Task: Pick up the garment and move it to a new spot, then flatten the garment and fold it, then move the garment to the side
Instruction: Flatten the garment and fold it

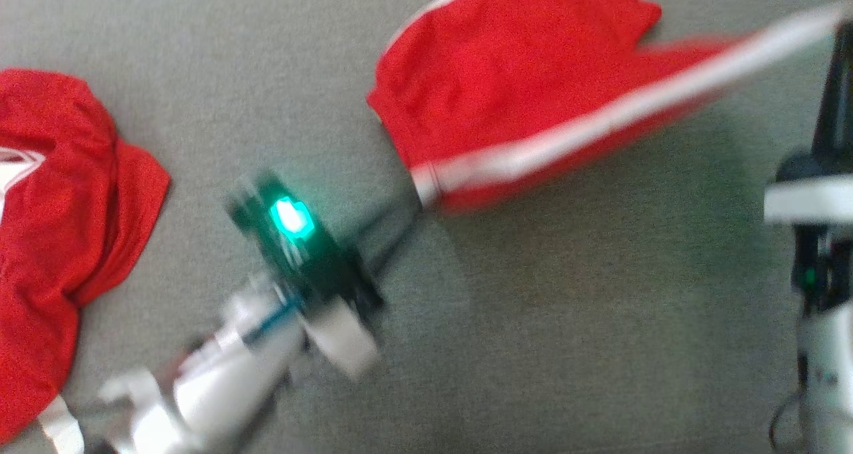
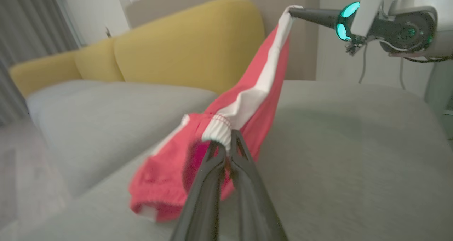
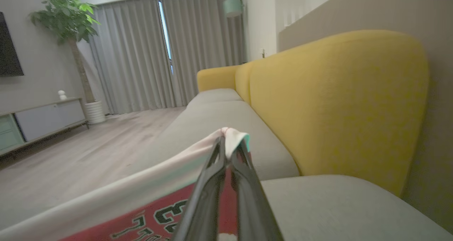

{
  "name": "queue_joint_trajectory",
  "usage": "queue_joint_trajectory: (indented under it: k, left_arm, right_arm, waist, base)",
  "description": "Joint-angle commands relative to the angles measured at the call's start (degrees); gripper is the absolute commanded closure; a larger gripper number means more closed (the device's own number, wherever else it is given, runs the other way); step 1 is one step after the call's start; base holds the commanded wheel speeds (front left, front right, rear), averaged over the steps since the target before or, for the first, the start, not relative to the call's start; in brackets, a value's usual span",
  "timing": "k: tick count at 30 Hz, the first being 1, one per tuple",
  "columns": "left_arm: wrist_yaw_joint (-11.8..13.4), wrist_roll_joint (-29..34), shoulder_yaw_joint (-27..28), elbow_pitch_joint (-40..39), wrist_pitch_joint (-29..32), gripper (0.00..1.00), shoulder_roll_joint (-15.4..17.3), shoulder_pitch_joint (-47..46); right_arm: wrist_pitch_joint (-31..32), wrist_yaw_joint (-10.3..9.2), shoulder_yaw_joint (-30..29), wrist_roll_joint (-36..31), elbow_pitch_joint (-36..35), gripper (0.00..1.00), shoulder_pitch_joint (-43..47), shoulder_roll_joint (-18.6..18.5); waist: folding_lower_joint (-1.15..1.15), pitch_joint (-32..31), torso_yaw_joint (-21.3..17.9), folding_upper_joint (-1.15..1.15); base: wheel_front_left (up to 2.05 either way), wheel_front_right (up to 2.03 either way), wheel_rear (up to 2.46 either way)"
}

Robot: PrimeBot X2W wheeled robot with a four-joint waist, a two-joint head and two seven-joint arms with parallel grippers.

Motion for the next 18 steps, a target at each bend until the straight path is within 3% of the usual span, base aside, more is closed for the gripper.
queue_joint_trajectory:
  k: [1,6,11,18]
  left_arm:
    - [-0.3,0.1,1.0,-1.5,-0.2,1.0,0.7,0.6]
    - [-0.7,-3.4,-6.4,1.4,-0.2,1.0,-1.4,10.4]
    - [-0.8,-11.8,-14.9,2.3,-0.1,1.0,-1.8,11.0]
    - [-0.8,-23.3,-14.5,0.6,-0.2,1.0,-3.5,6.1]
  right_arm:
    - [0.5,-0.04,-0.1,0.3,-3.3,1.0,1.3,0.2]
    - [3.9,-0.04,-6.2,-0.2,-10.3,1.0,13.7,1.9]
    - [7.9,-0.04,-12.9,-0.4,-18.5,1.0,22.3,3.5]
    - [13.0,-0.04,-16.5,-2.9,-22.0,1.0,20.7,5.0]
  waist:
    - [0.01,-2.0,-1.4,0.0]
    - [0.01,-4.8,-2.6,0.0]
    - [0.01,-5.2,-2.1,0.0]
    - [0.01,-2.6,1.6,0.0]
  base:
    - [0.0,0.0,0.0]
    - [0.0,0.0,0.0]
    - [0.0,0.0,0.0]
    - [0.0,0.0,0.0]
